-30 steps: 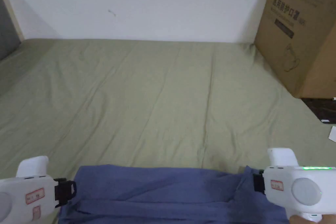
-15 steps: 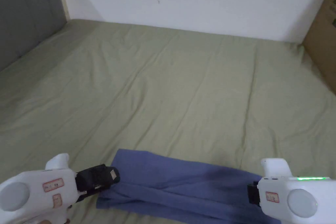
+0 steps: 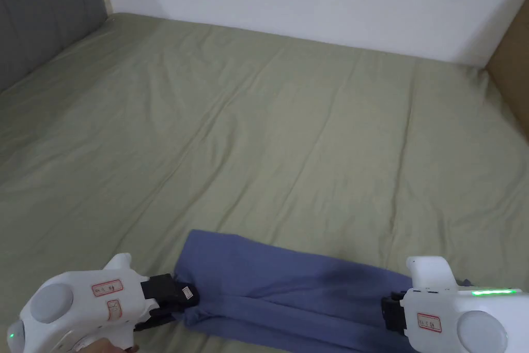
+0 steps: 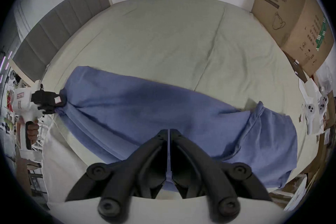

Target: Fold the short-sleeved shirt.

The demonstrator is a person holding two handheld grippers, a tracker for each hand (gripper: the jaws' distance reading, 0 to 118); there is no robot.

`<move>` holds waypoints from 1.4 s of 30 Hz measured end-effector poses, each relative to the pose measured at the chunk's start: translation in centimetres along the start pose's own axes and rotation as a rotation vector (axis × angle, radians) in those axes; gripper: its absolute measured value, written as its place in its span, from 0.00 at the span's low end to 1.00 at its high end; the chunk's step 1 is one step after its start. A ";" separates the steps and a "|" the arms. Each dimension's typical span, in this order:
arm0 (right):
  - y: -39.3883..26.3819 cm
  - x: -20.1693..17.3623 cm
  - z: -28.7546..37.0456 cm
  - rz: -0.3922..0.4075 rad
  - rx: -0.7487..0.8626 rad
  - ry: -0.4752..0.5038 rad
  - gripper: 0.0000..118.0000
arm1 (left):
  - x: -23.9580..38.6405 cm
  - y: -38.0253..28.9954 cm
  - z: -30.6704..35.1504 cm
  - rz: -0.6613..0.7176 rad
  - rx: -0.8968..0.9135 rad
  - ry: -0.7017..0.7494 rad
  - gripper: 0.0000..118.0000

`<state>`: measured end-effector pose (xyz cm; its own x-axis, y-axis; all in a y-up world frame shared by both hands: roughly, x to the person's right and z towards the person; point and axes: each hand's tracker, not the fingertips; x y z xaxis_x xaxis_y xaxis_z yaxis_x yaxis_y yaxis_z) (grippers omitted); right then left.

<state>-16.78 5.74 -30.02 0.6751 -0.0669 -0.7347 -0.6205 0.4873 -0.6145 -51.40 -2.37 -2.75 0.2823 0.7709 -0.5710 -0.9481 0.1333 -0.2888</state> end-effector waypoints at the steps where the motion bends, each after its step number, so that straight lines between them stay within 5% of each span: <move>1: 0.0 -0.1 0.0 0.000 0.000 0.002 0.02 | 0.0 0.2 0.4 0.001 0.002 -0.010 0.07; 8: -0.1 -0.3 0.1 0.013 -0.010 0.001 0.02 | -0.6 1.8 3.5 -0.008 0.024 -0.034 0.07; 21: -1.5 2.0 0.2 -0.078 -0.015 0.026 0.02 | 1.6 1.3 8.3 -0.066 0.134 0.024 0.07; 32: -3.1 6.0 2.2 -0.181 0.027 0.015 0.02 | 19.7 -5.8 1.3 -0.606 -0.067 -0.214 0.07; 38: -4.7 8.6 3.3 -0.241 0.039 -0.004 0.02 | 22.3 -13.7 -9.8 -0.856 -0.340 -0.089 0.07; 40: -5.3 9.4 3.7 -0.266 0.040 -0.007 0.02 | 21.2 -14.6 -13.5 -0.872 -0.404 -0.024 0.16; 42: -5.8 10.1 4.0 -0.286 0.043 -0.013 0.02 | 19.8 -15.3 -14.8 -0.880 -0.418 -0.009 0.46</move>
<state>-4.76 5.70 -32.73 0.8252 -0.1960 -0.5298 -0.3874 0.4863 -0.7832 -29.17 1.67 -21.06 0.8623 0.5061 -0.0150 -0.2695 0.4338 -0.8598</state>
